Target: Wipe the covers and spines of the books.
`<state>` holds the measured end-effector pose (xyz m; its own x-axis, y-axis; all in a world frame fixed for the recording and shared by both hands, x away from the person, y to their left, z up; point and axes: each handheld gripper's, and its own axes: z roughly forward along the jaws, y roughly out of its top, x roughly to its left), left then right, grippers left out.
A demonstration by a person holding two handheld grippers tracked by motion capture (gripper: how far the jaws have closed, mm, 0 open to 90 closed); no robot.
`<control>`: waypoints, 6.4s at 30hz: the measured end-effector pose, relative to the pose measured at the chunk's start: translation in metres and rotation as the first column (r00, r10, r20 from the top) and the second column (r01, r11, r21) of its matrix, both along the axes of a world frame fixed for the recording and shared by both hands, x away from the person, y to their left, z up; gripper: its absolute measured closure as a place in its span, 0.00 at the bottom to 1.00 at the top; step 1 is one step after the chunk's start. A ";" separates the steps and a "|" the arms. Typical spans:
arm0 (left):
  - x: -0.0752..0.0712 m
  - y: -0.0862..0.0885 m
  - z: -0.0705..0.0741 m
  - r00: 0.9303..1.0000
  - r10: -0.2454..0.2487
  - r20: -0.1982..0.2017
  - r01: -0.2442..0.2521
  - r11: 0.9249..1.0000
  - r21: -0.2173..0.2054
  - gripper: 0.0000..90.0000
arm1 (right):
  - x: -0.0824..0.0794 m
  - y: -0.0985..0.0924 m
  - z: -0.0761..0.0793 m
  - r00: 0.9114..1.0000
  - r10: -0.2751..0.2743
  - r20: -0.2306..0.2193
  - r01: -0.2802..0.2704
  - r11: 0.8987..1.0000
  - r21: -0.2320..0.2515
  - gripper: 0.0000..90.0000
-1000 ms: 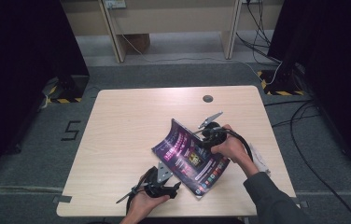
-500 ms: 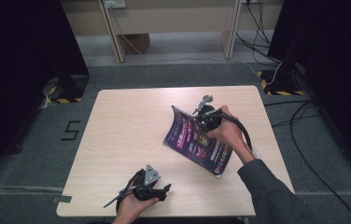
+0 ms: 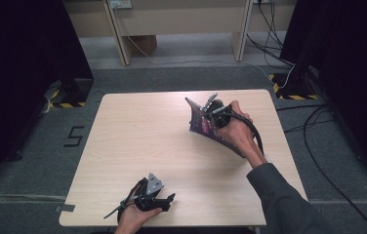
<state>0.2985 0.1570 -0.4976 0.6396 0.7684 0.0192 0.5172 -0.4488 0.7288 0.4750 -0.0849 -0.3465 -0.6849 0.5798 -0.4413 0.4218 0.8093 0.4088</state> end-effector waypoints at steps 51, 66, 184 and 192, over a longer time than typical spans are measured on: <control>-0.001 0.010 0.000 1.000 0.022 -0.005 -0.022 1.000 0.002 0.33 | -0.075 0.048 -0.124 0.932 0.252 -0.260 -0.211 0.961 0.177 0.75; 0.000 0.007 -0.001 1.000 0.020 -0.004 -0.020 1.000 0.004 0.33 | -0.083 0.039 -0.136 0.940 0.233 -0.249 -0.156 0.942 0.296 0.62; 0.024 -0.024 0.000 0.998 0.039 0.053 -0.040 0.999 0.024 0.29 | -0.145 -0.087 -0.147 0.978 0.074 -0.195 0.029 0.876 0.481 0.30; 0.010 -0.035 -0.004 0.999 -0.013 0.040 0.011 0.999 0.042 0.29 | -0.151 -0.085 -0.153 0.977 0.094 -0.192 0.001 0.895 0.447 0.33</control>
